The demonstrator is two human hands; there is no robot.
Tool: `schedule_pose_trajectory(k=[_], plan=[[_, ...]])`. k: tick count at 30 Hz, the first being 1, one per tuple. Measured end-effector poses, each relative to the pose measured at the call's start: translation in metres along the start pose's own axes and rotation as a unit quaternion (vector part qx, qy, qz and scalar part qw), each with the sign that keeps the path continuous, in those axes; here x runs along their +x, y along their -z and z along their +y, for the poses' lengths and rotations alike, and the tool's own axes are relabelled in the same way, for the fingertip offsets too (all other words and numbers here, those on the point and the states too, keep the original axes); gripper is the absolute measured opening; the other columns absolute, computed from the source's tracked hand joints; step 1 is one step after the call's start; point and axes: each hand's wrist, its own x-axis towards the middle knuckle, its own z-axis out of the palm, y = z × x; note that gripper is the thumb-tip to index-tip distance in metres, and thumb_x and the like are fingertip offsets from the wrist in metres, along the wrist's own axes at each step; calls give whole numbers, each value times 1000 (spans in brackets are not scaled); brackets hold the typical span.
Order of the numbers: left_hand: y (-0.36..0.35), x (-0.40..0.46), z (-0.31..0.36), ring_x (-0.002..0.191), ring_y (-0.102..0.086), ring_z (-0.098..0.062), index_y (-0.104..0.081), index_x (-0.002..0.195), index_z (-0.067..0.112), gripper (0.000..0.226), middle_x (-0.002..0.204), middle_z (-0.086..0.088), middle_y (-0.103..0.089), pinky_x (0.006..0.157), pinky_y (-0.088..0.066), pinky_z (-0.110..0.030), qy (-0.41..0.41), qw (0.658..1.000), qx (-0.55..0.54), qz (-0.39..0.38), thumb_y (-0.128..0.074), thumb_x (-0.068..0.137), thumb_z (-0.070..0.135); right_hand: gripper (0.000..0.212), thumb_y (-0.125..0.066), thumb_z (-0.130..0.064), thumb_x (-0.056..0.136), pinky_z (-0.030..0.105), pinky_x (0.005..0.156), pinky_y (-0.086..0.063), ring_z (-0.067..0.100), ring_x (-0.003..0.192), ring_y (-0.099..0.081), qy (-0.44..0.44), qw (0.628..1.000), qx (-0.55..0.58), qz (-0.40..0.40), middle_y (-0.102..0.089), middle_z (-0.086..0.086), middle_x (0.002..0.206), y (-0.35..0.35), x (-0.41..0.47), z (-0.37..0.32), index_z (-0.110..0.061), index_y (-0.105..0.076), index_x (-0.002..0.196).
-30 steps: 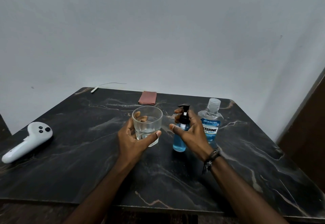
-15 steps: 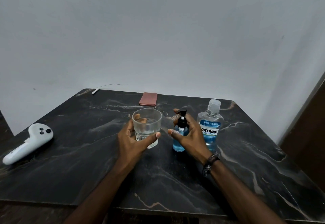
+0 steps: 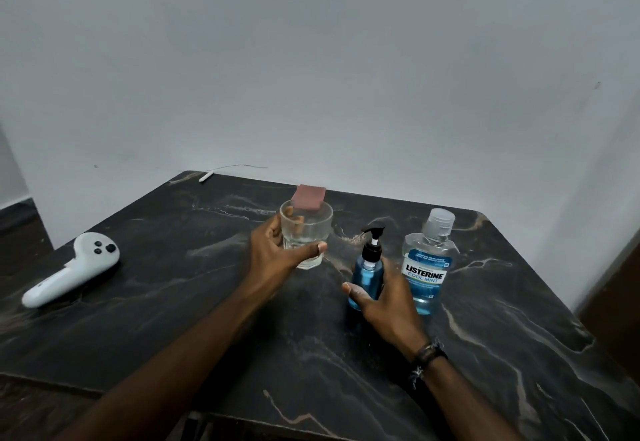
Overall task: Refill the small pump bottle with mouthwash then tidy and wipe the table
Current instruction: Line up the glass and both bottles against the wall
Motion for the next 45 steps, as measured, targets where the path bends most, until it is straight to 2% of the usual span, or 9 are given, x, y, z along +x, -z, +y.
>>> schedule_pose_trajectory(k=[4, 8, 15, 20, 26, 29, 32, 36, 45], plan=[[-11, 27, -4, 92, -74, -14, -65, 112, 20, 64, 102, 2, -75, 73, -60, -23, 1, 1000, 11, 1, -94, 55, 15, 48, -81, -33, 77, 24, 84, -52, 4, 98, -63, 8, 1000, -5, 11, -65, -15, 106, -6, 1, 0, -29, -53, 116], [-30, 53, -12, 91, -73, -19, -65, 118, 7, 69, 103, -7, -75, 67, -59, -20, 9, 999, 24, 20, -94, 56, 17, 52, -77, -39, 79, 34, 91, -52, 11, 106, -59, -9, 1000, 0, -6, -61, -9, 114, -12, 4, -1, -31, -47, 121], [-54, 93, -22, 89, -69, -16, -66, 110, 16, 63, 102, -2, -72, 71, -57, -21, 28, 999, 22, 29, -94, 55, 20, 46, -75, -40, 81, 42, 96, -50, 20, 115, -55, -2, 1000, 0, -15, -62, -5, 115, -14, 6, -7, -32, -46, 116], [-66, 120, -33, 68, -68, 6, -65, 84, 30, 44, 86, 11, -71, 59, -53, -12, 20, 999, 21, 24, -94, 54, 16, 48, -75, -39, 82, 43, 92, -52, 19, 108, -58, -4, 1000, 0, -12, -63, -3, 112, -13, 6, -10, -24, -49, 119], [-86, 154, -53, 79, -67, -18, -66, 92, 9, 49, 95, -9, -73, 65, -58, -33, 46, 998, 27, 23, -95, 54, 14, 46, -74, -40, 82, 44, 91, -52, 22, 109, -58, -5, 1000, 0, -14, -63, -2, 111, -15, 7, -6, -25, -49, 118], [-95, 172, -67, 96, -66, -30, -64, 101, -1, 58, 110, -19, -69, 72, -58, -39, 62, 997, 44, 18, -95, 55, 15, 42, -74, -41, 81, 37, 85, -54, 11, 98, -61, 5, 1000, -1, -3, -65, -8, 103, -16, 8, -4, -26, -50, 113], [-103, 189, -82, 98, -63, -29, -62, 97, 6, 55, 107, -13, -66, 87, -57, -45, 61, 996, 51, 28, -95, 54, 14, 41, -75, -41, 81, 34, 82, -55, 6, 91, -63, 11, 1000, 0, 1, -66, -10, 98, -17, 9, -3, -25, -52, 111], [-112, 206, -98, 87, -58, -22, -56, 78, 23, 51, 88, -1, -61, 84, -58, -46, 62, 997, 31, 32, -95, 48, 9, 40, -74, -41, 81, 34, 82, -54, 6, 92, -63, 19, 1000, 5, 3, -66, -11, 99, -18, 9, 0, -28, -51, 112], [-119, 230, -129, 102, -59, -34, -54, 86, 7, 63, 94, -2, -52, 92, -53, -58, 80, 997, 20, -11, -93, 39, 21, 41, -72, -44, 81, 34, 83, -53, 5, 94, -63, 32, 999, 6, 0, -67, -13, 100, -19, 11, 3, -30, -50, 113]])
